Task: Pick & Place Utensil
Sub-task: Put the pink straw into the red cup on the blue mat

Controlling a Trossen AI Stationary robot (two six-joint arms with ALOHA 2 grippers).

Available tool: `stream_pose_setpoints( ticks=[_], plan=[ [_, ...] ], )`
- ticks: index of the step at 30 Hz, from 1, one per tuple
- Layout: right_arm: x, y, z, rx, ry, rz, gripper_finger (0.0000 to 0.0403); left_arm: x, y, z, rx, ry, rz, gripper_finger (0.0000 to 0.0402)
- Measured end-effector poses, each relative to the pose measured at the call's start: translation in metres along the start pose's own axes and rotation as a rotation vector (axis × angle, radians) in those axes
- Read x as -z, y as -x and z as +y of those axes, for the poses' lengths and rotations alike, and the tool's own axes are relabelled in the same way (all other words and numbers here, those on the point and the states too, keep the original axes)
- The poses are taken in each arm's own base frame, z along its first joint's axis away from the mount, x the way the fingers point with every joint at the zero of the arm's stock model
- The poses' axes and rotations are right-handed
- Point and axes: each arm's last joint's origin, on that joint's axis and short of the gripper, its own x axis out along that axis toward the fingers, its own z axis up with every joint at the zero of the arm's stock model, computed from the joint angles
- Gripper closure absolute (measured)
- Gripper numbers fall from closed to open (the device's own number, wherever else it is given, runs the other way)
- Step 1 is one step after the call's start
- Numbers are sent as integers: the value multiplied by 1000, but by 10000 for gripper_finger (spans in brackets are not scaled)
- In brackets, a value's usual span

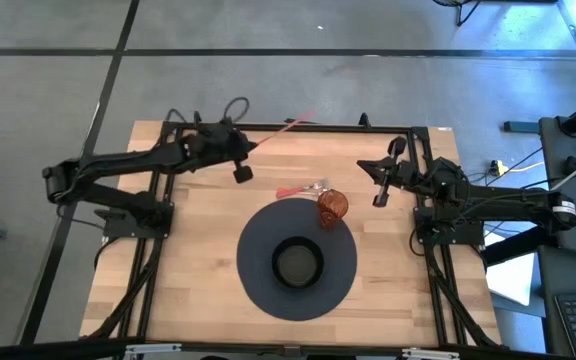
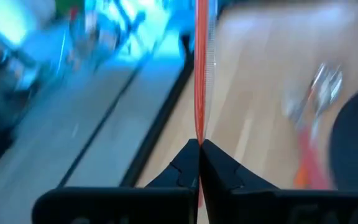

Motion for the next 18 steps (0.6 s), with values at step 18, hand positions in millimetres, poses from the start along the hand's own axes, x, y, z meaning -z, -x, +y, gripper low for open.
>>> stream_pose_setpoints(
  ticks=[18],
  plan=[
    [-50, -40, -4, -181, -122, -249, 251, -35, -12, -36, 113, -128, -387, 400]
  ],
)
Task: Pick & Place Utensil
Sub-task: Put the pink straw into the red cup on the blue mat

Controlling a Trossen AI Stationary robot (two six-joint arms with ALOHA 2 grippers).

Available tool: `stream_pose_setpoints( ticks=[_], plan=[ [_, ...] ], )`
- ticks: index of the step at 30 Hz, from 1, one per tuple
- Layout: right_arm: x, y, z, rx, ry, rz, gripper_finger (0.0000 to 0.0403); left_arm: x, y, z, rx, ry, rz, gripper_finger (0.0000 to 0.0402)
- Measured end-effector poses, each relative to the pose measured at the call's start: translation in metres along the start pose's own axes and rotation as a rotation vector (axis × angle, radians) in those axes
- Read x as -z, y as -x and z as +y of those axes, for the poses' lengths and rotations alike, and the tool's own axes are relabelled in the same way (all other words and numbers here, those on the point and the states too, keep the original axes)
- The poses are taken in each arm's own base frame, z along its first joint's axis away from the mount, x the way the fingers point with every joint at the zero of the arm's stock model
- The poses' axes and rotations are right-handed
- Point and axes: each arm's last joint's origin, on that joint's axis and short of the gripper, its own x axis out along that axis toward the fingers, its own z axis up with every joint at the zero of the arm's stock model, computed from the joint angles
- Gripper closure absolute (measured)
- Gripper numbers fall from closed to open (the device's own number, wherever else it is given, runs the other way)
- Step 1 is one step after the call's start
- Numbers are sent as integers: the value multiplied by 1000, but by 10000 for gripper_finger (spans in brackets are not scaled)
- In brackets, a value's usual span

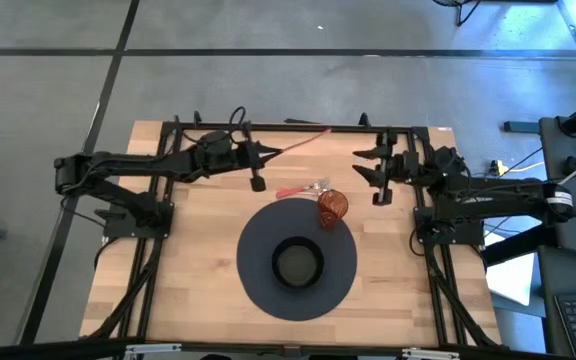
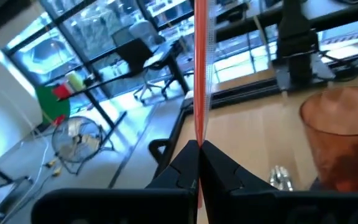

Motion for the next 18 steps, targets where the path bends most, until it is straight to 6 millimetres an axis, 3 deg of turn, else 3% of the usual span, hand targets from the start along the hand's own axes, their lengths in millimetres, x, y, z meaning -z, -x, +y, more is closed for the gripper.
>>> stream_pose_setpoints(
  ticks=[9, 18],
  plan=[
    [-12, -47, -8, -40, -37, 2, 152, -2, -12, -24, 31, -91, -45, 400],
    [-12, -69, -8, -172, -97, 2, 128, -4, -12, -32, -28, -150, -10, 400]
  ],
)
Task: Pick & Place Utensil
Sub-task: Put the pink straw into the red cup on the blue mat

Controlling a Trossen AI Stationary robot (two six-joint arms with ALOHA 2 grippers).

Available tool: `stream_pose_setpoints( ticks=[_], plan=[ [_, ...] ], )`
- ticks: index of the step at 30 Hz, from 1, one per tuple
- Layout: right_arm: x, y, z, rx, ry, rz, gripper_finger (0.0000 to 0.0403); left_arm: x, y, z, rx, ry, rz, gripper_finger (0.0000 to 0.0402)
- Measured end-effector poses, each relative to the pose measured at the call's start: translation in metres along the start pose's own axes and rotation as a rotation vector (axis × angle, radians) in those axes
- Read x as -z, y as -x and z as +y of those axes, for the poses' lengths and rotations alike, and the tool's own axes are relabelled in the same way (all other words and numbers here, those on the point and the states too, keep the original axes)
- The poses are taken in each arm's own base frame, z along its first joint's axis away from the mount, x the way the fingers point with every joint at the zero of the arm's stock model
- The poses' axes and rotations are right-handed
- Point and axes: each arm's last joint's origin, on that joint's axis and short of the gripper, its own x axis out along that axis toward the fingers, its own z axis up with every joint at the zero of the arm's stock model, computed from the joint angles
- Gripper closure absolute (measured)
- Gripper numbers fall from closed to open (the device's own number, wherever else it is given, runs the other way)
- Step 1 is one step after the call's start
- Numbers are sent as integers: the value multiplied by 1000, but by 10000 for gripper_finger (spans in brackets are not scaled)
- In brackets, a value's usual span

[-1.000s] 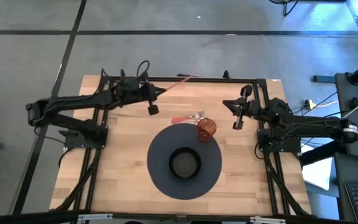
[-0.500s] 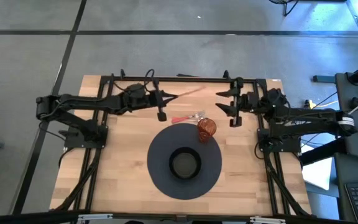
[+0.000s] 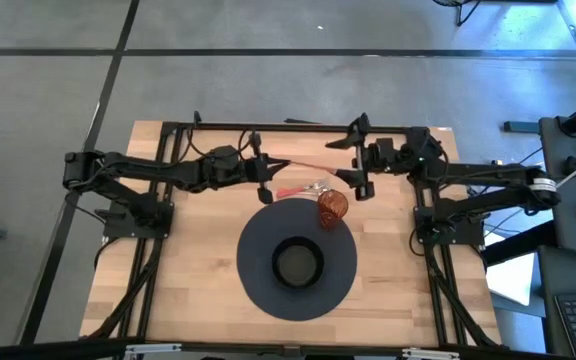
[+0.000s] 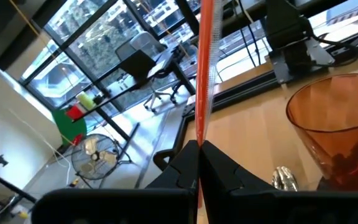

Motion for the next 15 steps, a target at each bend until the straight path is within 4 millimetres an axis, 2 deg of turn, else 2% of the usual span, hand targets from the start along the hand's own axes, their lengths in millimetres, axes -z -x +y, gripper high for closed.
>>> stream_pose_setpoints(
  ticks=[10, 15],
  plan=[
    [0, -3, 1, -61, -28, 0, 154, -2, 2, 3, -37, 3, 5, 400],
    [0, -3, 1, -53, -25, 0, 183, -2, 2, 4, -38, 3, 9, 400]
  ],
)
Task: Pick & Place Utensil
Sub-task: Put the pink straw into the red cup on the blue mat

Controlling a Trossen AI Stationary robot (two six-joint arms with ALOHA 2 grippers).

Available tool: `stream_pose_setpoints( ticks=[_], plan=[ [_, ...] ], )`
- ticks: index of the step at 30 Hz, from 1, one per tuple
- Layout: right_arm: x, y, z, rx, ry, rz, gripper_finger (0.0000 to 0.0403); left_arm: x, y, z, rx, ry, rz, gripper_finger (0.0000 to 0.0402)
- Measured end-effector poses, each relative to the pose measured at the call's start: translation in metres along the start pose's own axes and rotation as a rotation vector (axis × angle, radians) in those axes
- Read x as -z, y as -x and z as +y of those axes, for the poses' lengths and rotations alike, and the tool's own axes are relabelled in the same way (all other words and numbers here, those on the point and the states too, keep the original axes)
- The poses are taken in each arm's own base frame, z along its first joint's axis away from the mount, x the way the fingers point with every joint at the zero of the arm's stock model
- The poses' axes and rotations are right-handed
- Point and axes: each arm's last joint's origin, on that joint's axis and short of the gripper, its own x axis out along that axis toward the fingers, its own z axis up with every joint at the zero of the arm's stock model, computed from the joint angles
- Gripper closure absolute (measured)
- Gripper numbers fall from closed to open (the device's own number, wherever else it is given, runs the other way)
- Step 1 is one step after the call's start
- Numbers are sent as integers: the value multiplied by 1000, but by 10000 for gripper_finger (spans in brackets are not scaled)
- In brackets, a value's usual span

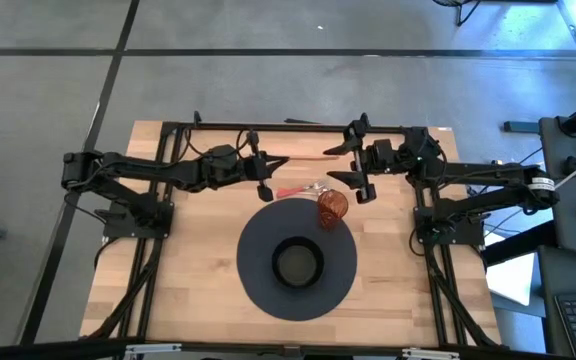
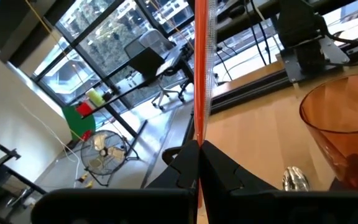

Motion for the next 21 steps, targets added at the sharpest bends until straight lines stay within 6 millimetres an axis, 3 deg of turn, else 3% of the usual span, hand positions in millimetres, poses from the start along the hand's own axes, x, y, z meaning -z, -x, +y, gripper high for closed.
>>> stream_pose_setpoints(
  ticks=[17, 21],
  plan=[
    [0, 0, 0, 3, 27, 0, 320, 3, -1, 3, 5, 11, 6, 400],
    [1, 0, 0, 3, 29, 6, 368, 3, -1, 3, 6, 17, 7, 400]
  ],
)
